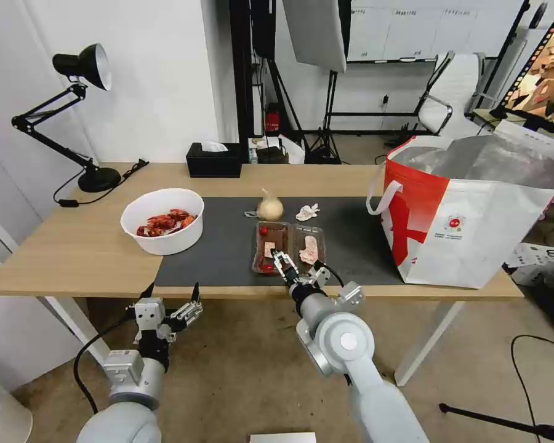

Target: Pick up the trash from the table and place it into the takeout bag.

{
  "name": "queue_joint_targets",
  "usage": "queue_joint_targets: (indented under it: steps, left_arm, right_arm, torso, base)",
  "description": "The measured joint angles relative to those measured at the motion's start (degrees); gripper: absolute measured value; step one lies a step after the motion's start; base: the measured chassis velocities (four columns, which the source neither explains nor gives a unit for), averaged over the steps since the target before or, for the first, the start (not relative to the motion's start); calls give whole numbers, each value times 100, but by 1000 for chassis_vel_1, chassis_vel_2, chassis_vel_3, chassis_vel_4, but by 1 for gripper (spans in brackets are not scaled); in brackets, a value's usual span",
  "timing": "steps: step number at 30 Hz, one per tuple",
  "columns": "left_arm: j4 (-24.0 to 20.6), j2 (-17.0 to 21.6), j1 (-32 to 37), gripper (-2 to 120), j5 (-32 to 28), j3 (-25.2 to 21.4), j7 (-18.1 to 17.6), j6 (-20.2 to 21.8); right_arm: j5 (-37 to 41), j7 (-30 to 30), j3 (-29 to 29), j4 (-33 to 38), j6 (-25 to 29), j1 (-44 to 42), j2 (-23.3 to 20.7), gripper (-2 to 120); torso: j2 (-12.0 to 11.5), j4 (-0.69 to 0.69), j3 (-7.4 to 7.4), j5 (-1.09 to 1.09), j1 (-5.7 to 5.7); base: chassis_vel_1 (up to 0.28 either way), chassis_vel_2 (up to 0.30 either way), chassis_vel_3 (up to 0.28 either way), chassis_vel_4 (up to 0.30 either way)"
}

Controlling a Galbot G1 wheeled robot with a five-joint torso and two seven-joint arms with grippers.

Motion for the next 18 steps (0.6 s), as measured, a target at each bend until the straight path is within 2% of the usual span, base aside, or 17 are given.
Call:
queue_joint_targets:
  steps: [11, 18]
  left_arm:
    - [15, -26, 14, 100, 0, 22, -2, -8]
    - [13, -28, 39, 100, 2, 24, -7, -10]
  right_arm:
    - [-200, 30, 64, 5, 122, -9, -28, 100]
    - [-532, -239, 66, 4, 192, -76, -99, 100]
  torso:
    - [-1, 0, 1, 0, 0]
    - [-2, -4, 2, -1, 1]
  base:
    - [0, 0, 0, 0]
    - [0, 0, 0, 0]
